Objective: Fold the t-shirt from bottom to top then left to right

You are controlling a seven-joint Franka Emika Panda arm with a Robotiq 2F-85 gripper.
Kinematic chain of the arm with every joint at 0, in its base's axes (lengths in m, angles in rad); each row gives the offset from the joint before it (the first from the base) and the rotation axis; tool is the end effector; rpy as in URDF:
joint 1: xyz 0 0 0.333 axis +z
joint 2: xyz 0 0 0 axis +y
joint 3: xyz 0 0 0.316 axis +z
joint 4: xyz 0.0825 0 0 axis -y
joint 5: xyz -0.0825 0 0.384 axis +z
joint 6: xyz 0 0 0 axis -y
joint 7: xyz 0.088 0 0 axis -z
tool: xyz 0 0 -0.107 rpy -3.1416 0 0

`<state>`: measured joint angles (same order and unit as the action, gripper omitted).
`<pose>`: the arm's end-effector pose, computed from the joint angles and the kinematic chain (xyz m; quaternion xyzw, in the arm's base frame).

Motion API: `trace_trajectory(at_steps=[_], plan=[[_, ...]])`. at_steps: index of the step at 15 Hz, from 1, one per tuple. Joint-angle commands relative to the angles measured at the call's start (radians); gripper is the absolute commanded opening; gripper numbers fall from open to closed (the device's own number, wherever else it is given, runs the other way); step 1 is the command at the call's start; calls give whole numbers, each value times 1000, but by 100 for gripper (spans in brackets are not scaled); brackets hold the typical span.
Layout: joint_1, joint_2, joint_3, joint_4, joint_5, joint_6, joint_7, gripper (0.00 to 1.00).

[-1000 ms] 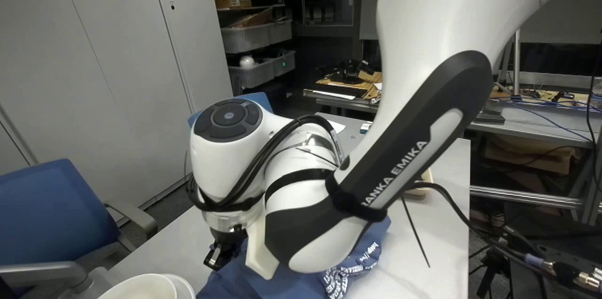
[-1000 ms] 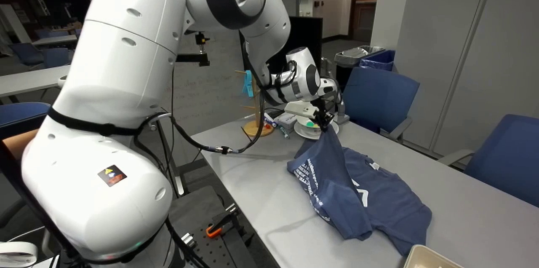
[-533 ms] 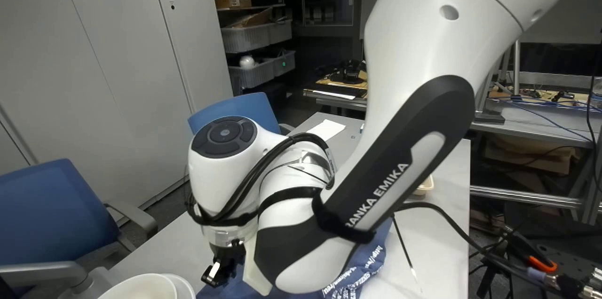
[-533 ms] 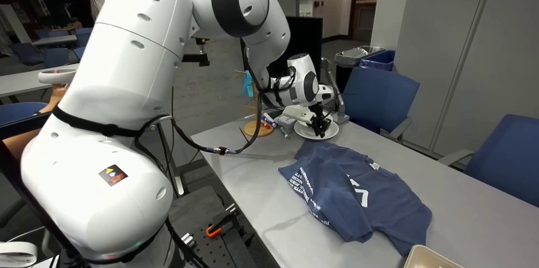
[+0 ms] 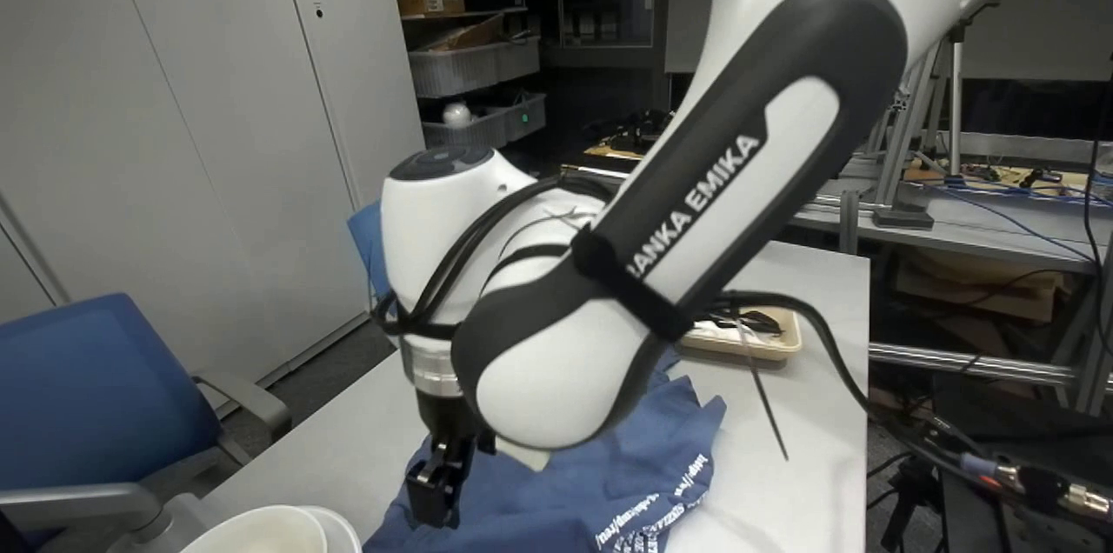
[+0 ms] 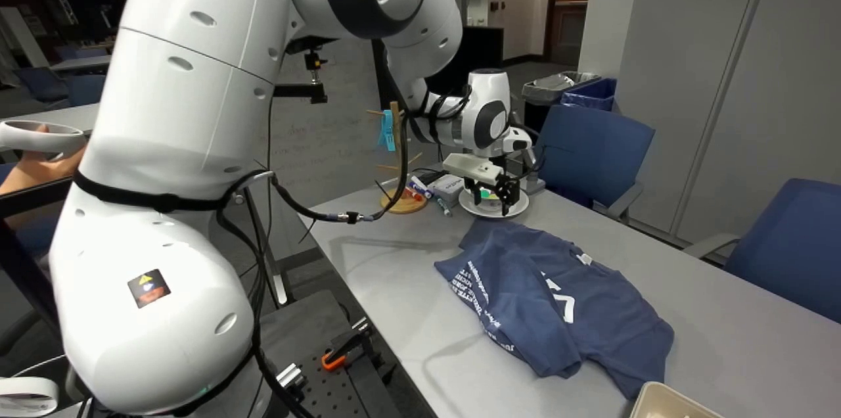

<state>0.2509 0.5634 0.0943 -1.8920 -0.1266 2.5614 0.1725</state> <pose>0.6072 0.2167 0.2157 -0.9901 -0.1282 -0.0565 0.0017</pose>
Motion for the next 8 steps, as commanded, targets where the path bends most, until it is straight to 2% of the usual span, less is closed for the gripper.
trace_trajectory(at_steps=[1,4,8], plan=[[-120,-134,80,-84,117,-161,-210,100],[-167,-207,74,-110,158,-309,-319,100],[-191,-292,39,-158,138,-438,-366,100]])
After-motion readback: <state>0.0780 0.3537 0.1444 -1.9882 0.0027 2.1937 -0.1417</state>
